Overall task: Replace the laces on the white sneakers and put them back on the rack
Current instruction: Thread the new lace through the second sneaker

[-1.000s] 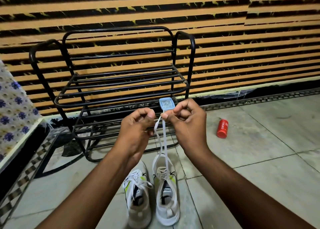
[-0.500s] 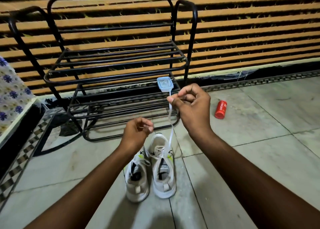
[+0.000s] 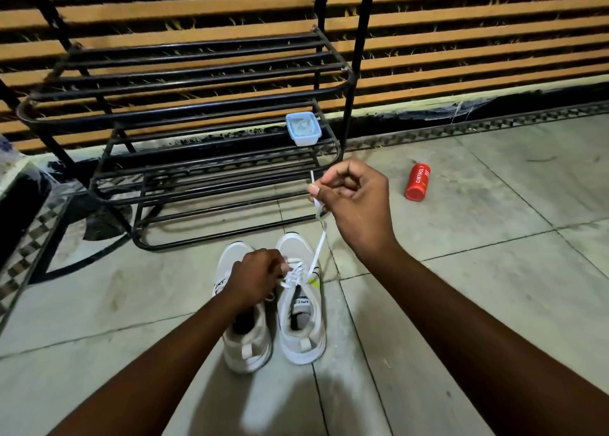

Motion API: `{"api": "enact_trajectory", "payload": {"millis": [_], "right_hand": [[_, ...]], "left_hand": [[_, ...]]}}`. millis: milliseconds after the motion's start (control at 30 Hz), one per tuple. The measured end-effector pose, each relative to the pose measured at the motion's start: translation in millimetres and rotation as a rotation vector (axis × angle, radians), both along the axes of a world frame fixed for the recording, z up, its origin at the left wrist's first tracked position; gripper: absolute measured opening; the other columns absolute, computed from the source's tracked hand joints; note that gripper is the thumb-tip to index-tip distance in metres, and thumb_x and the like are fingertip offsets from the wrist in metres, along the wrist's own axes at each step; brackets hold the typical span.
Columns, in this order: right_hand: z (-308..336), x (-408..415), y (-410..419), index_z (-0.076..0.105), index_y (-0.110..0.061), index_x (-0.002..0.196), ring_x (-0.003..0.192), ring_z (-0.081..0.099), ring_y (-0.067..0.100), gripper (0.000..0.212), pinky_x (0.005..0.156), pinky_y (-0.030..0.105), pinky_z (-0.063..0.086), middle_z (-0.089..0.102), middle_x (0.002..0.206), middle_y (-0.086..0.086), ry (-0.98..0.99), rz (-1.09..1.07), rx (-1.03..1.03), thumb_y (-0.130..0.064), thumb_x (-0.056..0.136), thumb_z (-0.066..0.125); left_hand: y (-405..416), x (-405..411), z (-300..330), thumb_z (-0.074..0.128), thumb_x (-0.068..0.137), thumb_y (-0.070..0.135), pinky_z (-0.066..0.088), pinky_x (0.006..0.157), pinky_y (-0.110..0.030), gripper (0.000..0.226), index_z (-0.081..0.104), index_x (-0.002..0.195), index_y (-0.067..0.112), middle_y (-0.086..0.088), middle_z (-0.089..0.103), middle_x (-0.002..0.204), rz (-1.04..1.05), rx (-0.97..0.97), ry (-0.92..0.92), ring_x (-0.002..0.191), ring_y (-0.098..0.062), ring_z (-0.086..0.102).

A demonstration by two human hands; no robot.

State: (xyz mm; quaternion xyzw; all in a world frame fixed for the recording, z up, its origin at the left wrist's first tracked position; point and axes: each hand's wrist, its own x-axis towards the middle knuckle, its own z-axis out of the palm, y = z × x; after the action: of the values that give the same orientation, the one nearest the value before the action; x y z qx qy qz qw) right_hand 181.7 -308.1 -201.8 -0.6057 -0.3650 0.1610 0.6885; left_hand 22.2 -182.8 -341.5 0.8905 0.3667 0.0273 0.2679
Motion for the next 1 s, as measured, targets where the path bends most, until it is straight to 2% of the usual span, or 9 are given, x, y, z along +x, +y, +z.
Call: {"api": "enact_trajectory", "payload": {"millis": [67,233,333,433,500,567,733,867,1000], "right_hand": [[-6.8,1.0,1.8,0.064,-0.003,0.085,0.081,0.07,0.039,0.016,0.072,0.048,0.06,0.069,0.082,0.02,0.002,0.017,-0.004,0.0,0.082,0.079],[-16.9,2.7,3.8,0.064,-0.002,0.085,0.08,0.069,0.038,0.016,0.073,0.05,0.059,0.069,0.081,0.018,0.011,0.014,-0.017,-0.002,0.081,0.08],[-16.1,4.2,4.2,0.065,-0.003,0.084,0.08,0.067,0.035,0.016,0.073,0.048,0.059,0.068,0.08,0.016,0.006,0.006,-0.015,-0.002,0.081,0.08],[-13.6,4.1,3.2,0.065,-0.003,0.085,0.076,0.066,0.028,0.016,0.072,0.044,0.059,0.068,0.079,0.011,0.004,0.009,-0.019,-0.002,0.081,0.081],[-12.1,3.3,2.1,0.066,-0.003,0.085,0.075,0.065,0.022,0.015,0.072,0.043,0.059,0.068,0.078,0.007,0.003,0.011,-0.017,-0.001,0.081,0.08],[-9.3,1.8,1.0,0.066,-0.004,0.085,0.076,0.067,0.025,0.014,0.073,0.045,0.059,0.069,0.079,0.008,-0.02,0.011,-0.006,-0.002,0.081,0.08],[8.0,-6.6,-0.5,0.071,-0.004,0.087,0.077,0.07,0.024,0.01,0.076,0.045,0.059,0.072,0.081,0.007,-0.055,0.007,0.028,0.0,0.081,0.079],[33.0,-19.8,0.7,0.071,-0.004,0.088,0.082,0.071,0.024,0.01,0.08,0.048,0.06,0.072,0.084,0.009,-0.038,-0.002,0.078,0.003,0.083,0.077],[62.8,-34.1,-2.0,0.07,-0.008,0.089,0.084,0.072,0.023,0.012,0.079,0.051,0.06,0.072,0.085,0.006,-0.068,-0.002,0.133,0.001,0.084,0.076]], "left_hand": [[-1.2,6.8,-3.7,0.067,0.094,0.045,0.049,0.09,-0.041,0.017,0.068,0.09,0.029,0.017,0.057,0.084,-0.009,-0.001,0.001,0.094,-0.014,0.057],[-0.1,19.3,-17.9,0.08,0.087,0.034,0.054,0.088,-0.045,0.015,0.068,0.081,0.029,0.01,0.056,0.089,-0.025,-0.019,-0.08,0.091,-0.021,0.063],[1.8,21.8,-21.9,0.077,0.088,0.022,0.055,0.084,-0.047,0.018,0.064,0.078,0.029,0.008,0.055,0.09,-0.012,0.002,-0.081,0.089,-0.021,0.064],[0.5,18.8,-21.8,0.069,0.087,0.009,0.058,0.075,-0.049,0.034,0.055,0.073,0.037,0.009,0.053,0.09,-0.021,0.039,-0.132,0.082,-0.022,0.067],[-1.2,16.3,-10.5,0.061,0.087,-0.003,0.059,0.063,-0.046,0.039,0.056,0.076,0.033,0.005,0.059,0.085,0.005,-0.008,-0.263,0.068,-0.019,0.068],[-2.2,16.0,12.5,0.061,0.093,-0.003,0.057,0.06,-0.042,0.031,0.06,0.081,0.025,0.002,0.066,0.075,0.055,-0.058,-0.427,0.061,-0.018,0.066],[-7.9,11.8,98.2,0.072,0.093,0.003,0.051,0.06,-0.024,0.014,0.075,0.085,0.014,0.005,0.073,0.074,0.175,-0.224,-0.834,0.065,-0.009,0.062],[-23.4,0.6,163.7,0.072,0.091,-0.003,0.058,0.067,-0.026,0.02,0.079,0.087,0.015,0.001,0.079,0.085,0.139,-0.279,-0.988,0.081,-0.016,0.074],[-35.9,-10.1,209.3,0.075,0.089,-0.001,0.059,0.072,-0.029,0.01,0.078,0.091,0.008,-0.011,0.078,0.089,0.13,-0.33,-1.087,0.084,-0.021,0.074]]}}
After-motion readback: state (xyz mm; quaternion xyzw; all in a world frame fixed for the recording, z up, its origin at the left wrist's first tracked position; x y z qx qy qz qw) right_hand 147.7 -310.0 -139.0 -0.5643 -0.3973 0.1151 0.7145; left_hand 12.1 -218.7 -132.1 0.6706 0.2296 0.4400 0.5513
